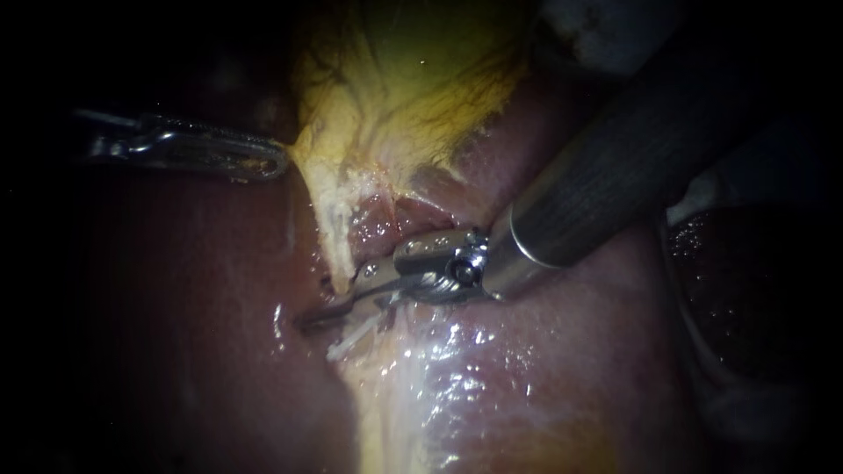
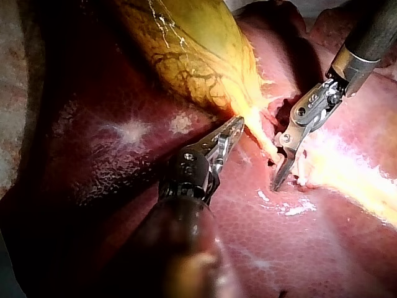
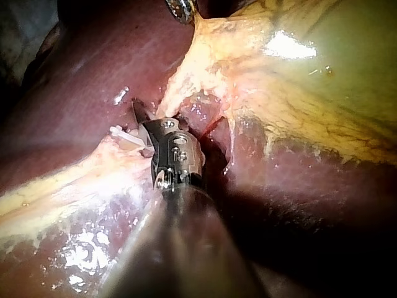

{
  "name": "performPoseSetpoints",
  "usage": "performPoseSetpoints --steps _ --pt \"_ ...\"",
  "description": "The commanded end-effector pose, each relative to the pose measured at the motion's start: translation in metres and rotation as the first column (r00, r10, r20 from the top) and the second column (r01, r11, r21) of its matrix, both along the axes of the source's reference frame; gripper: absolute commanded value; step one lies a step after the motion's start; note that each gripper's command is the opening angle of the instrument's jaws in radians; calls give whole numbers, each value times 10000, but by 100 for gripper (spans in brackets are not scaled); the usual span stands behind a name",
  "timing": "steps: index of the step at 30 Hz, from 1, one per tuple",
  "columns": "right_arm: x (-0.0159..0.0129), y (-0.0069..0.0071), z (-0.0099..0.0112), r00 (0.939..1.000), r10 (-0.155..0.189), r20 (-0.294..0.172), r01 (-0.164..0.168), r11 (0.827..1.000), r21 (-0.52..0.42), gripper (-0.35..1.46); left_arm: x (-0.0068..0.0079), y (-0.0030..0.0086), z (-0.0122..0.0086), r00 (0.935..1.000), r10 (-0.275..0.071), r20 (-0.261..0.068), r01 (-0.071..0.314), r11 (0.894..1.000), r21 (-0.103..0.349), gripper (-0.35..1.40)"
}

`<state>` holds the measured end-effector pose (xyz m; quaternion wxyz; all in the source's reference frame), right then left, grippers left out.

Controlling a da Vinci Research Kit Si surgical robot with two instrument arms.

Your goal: Clipping second clip left tube

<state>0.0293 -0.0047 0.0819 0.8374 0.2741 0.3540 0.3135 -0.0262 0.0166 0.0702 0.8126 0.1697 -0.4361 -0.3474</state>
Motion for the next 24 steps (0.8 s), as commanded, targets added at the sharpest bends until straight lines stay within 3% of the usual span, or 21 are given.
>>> performPoseSetpoints --steps 1,3,5,7,12,17,22,24 --pt "-1 1 -1 10000 11 -24 -11 10000 12 26 0 0 0 10000 3 2 -3 10000 1 -35" --pt "-1 4 -4 9999 95 -84 -94 9999 97 40 0 0 0 10000 3 2 -3 10000 1 -35" --pt "-2 9 -8 9988 149 -466 -148 9999 13 52 0 0 0 10000 4 3 -4 10000 1 -35" --pt "-5 14 -13 9961 282 -840 -280 9996 33 57 0 0 0 10000 4 3 -4 10000 1 -35" --pt "-21 30 -32 9942 218 -1056 -222 9997 -28 60 1 0 -1 10000 6 4 -6 10000 1 -35" --pt "-36 40 -45 9919 -22 -1269 23 10000 5 60 1 0 -1 10000 6 4 -6 10000 1 -35" --pt "-44 36 -48 9844 -352 -1726 403 9988 261 60 2 -1 -1 10000 8 5 -8 10000 1 -35" --pt "-46 34 -49 9782 -524 -2009 621 9972 426 60 2 0 -1 10000 9 5 -9 10000 1 -35"
